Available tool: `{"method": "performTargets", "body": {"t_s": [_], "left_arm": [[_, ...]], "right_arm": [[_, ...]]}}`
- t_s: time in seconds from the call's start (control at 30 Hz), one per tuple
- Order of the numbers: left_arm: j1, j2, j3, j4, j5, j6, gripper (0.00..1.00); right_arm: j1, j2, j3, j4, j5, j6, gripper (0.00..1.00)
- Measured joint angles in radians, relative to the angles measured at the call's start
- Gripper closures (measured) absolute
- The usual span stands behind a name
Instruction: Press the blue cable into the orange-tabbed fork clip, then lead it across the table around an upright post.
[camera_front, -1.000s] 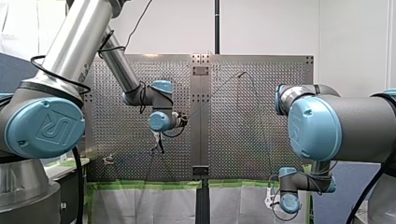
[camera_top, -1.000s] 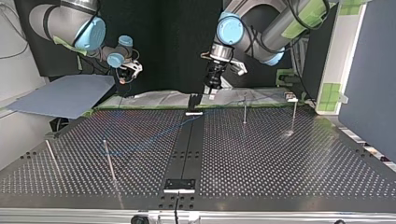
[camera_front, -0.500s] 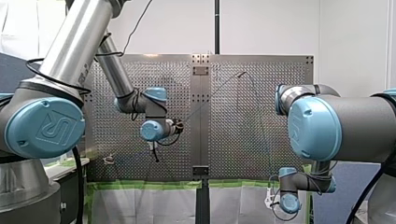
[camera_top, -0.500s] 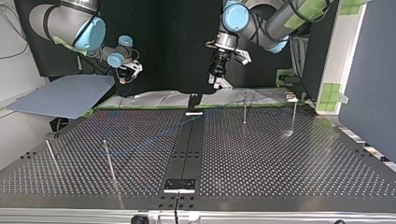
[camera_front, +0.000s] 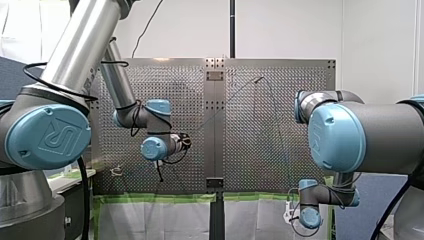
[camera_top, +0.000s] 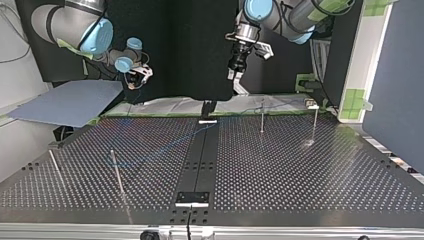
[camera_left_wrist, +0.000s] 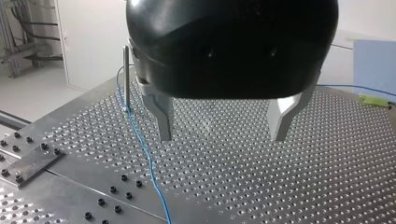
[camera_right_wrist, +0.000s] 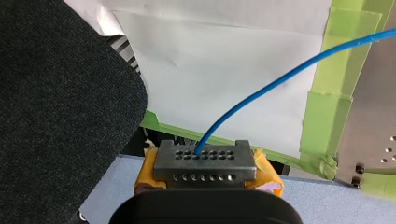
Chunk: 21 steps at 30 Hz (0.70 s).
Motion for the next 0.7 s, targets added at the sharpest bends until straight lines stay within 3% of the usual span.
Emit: {"method": "performTargets", "body": {"t_s": [0.7], "left_arm": [[0.000,0.000,-0.022,0.022,0.001,0.002,0.01]], "right_arm": [[0.000,0.000,0.000,0.001,0.000,-0.001,1.00]]}}
